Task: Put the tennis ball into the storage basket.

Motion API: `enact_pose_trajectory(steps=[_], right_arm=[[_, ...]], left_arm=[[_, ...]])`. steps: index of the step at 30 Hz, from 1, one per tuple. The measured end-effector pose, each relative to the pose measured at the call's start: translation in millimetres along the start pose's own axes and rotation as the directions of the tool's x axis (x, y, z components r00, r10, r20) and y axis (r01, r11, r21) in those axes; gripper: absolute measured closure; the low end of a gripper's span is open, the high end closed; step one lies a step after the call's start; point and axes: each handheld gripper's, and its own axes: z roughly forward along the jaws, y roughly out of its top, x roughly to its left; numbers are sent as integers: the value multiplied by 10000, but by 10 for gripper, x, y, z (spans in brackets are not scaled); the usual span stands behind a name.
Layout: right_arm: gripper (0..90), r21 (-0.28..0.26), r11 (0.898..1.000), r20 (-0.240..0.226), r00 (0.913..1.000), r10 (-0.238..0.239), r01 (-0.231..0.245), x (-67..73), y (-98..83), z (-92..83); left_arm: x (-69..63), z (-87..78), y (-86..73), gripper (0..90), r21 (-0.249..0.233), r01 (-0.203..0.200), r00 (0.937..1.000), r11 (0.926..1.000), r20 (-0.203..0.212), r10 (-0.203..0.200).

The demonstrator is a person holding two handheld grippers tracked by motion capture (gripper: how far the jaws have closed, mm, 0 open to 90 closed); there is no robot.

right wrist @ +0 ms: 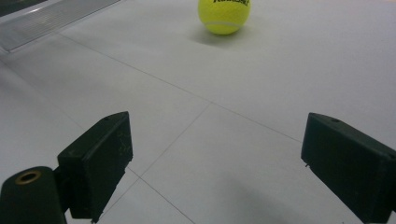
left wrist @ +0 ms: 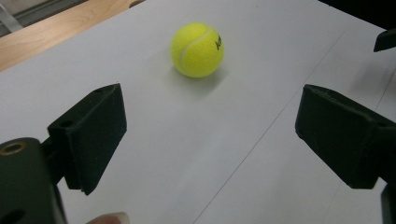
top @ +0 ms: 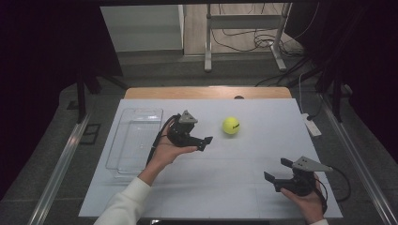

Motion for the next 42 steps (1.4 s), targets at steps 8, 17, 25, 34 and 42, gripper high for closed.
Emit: enact_pose_trajectory(steps=[8,17,25,34,42], right_arm=[[93,-40,10000,-80,9999,87,-87,-15,8,12],[95,-117,9999,-237,9997,98,-101,-27,13,27],[96,-121,9998,-296,9995,129,-133,-34,19,40],[97,-124,9999,-320,9995,86,-90,-24,24,51],[97,-77,9999,-312,9995,73,-75,-21,24,66]], left_arm=[[26,100,65,102,103,41,10000,9999,-36,-41],[30,241,106,100,371,4,10000,9993,-80,-1],[19,338,194,100,483,-152,9999,9987,-66,155],[15,471,235,99,690,-306,9995,9971,4,306],[11,543,285,99,774,-368,9993,9963,56,365]])
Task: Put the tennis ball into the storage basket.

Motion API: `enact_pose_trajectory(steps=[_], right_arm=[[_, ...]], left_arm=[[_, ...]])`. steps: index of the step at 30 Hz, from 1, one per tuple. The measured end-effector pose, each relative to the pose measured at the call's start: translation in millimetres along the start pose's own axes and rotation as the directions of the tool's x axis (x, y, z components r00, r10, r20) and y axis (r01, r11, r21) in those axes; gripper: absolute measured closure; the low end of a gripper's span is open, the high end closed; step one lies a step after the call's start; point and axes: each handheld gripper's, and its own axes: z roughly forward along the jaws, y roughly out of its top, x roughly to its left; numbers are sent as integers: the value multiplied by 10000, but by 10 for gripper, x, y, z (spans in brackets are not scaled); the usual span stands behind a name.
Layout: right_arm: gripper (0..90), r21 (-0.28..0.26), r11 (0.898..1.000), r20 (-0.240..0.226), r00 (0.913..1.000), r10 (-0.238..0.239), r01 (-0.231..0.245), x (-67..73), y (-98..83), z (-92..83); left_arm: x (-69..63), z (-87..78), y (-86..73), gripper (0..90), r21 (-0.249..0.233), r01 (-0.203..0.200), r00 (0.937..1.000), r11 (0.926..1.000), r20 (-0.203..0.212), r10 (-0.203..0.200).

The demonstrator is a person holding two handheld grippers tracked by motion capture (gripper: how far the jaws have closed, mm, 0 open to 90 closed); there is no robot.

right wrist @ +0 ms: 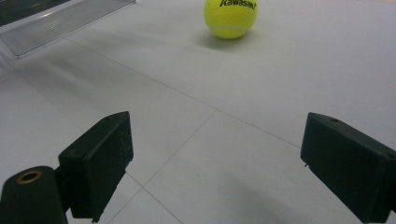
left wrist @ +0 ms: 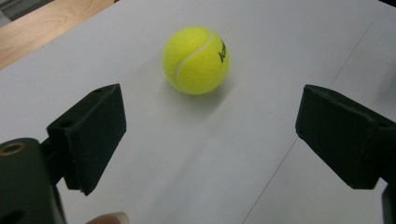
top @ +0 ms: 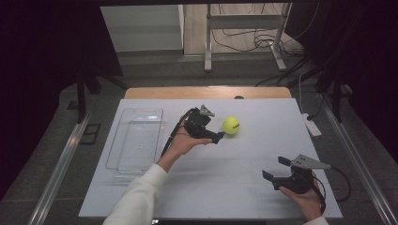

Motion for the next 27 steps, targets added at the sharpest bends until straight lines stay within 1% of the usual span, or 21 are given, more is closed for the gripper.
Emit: enact_pose_trajectory(steps=[17,20,24,27], right_arm=[[97,77,10000,89,10000,-29,29,10,-14,-11],[97,75,10000,80,10000,-39,39,6,-13,-4],[97,66,10000,74,10000,-47,47,7,-12,-7],[98,45,10000,43,10000,-51,51,5,-11,-10]], left_arm=[[67,88,94,101,134,18,10000,9999,20,-18],[75,110,115,101,169,106,9999,9998,98,-107],[78,137,152,101,233,92,9999,9997,75,-93],[69,159,179,101,232,99,9998,9997,186,-103]])
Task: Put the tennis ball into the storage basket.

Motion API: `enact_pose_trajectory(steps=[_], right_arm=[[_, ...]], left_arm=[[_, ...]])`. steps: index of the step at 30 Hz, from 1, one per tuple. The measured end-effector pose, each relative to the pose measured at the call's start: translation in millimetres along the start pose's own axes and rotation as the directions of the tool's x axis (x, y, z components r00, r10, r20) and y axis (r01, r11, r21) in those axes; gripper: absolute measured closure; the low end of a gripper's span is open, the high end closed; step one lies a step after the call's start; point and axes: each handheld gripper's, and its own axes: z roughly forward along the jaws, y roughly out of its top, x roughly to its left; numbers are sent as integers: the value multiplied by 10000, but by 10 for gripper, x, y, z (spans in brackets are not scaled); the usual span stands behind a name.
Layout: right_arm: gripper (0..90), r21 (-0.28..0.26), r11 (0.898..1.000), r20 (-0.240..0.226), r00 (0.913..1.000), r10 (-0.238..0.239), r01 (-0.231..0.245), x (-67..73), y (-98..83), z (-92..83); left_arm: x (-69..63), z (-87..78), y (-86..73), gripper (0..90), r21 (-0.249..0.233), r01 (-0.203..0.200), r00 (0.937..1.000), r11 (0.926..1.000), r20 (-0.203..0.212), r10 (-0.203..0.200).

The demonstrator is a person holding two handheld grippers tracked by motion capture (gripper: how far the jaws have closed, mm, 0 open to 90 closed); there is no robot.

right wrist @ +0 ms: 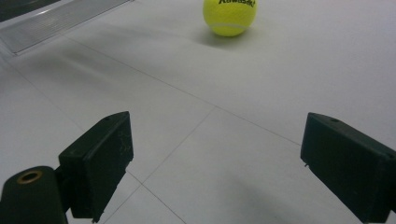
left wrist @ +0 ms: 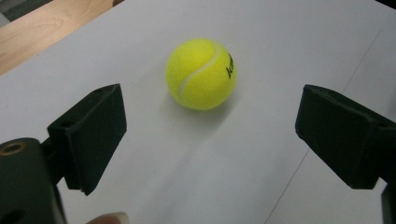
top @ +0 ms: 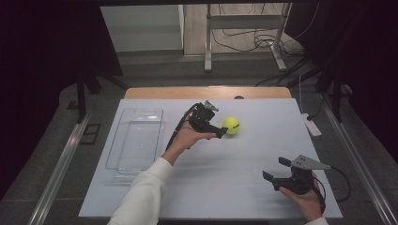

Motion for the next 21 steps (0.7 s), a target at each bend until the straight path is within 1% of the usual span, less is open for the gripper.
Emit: enact_pose_trajectory(steps=[2,8,11,13,15,21], right_arm=[[98,-9,10000,-17,10000,-7,7,0,1,0],[99,-19,10000,-10,10000,1,-1,-2,1,-1],[99,-11,10000,2,10000,-3,3,-3,1,1],[102,-45,10000,12,10000,-17,17,2,3,-5],[103,-68,10000,-2,10000,-25,25,3,4,-8],[103,-32,10000,2,10000,-34,34,2,3,-2]], left_arm=[[-4,11,23,101,35,-55,10000,10000,-5,55],[7,42,77,102,94,-54,10000,9999,-23,55],[7,51,92,102,90,-53,10000,9999,-51,53],[5,67,95,102,124,-25,10000,9999,19,25],[4,78,98,101,191,-94,10000,9998,-6,94],[12,113,125,102,214,-43,10000,9998,-12,43]])
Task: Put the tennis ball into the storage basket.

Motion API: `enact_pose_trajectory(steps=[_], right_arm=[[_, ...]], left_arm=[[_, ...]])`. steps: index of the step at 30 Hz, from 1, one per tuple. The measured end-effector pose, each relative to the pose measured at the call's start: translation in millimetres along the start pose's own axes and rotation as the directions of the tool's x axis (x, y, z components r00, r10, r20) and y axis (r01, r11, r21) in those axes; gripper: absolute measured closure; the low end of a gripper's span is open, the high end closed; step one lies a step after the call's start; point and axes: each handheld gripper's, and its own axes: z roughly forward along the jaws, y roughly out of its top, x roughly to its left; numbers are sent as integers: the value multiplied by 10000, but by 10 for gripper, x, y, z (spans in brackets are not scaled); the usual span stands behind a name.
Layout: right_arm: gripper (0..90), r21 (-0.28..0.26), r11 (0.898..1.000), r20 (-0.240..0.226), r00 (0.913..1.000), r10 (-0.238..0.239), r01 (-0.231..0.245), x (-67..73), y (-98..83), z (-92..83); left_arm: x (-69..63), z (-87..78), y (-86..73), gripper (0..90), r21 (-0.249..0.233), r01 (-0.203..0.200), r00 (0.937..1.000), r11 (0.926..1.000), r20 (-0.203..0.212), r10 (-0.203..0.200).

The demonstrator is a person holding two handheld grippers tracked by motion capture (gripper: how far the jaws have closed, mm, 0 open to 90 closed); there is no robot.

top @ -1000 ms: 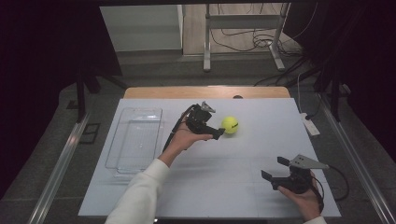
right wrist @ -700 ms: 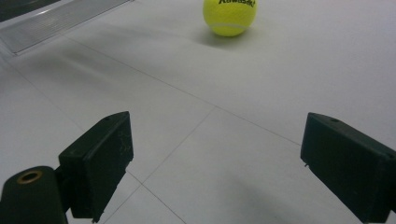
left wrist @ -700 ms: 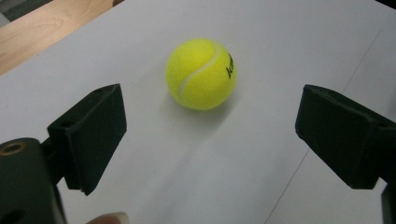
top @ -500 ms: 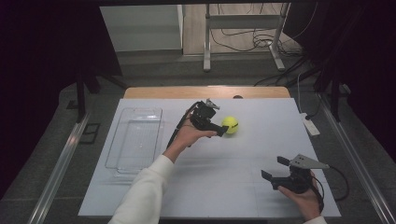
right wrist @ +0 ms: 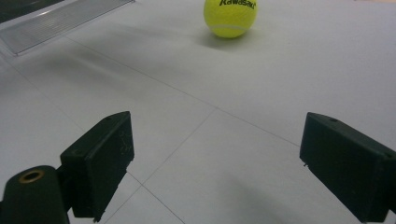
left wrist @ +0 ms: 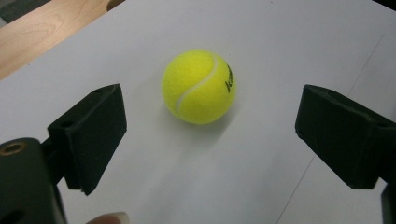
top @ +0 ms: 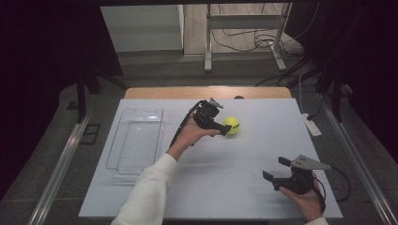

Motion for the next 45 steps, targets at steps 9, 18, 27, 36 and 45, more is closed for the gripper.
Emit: enact_pose_trajectory(steps=[9,18,27,36,45], right_arm=[[103,-16,10000,-9,10000,18,-18,-5,0,-1],[103,-30,10000,-17,10000,73,-73,-11,4,-4],[103,-9,10000,-57,10000,21,-21,-19,12,33],[103,-48,9999,-48,9999,90,-90,-30,10,21],[103,-45,9999,-3,10000,98,-98,-35,4,14]], left_arm=[[11,103,30,102,203,-11,10000,9998,3,11],[34,180,109,100,409,-49,9999,9992,-106,54],[57,325,195,96,681,61,10000,9977,-23,-59],[21,477,264,90,868,20,10000,9962,66,-26],[56,597,248,87,1163,117,9999,9931,39,-122]])
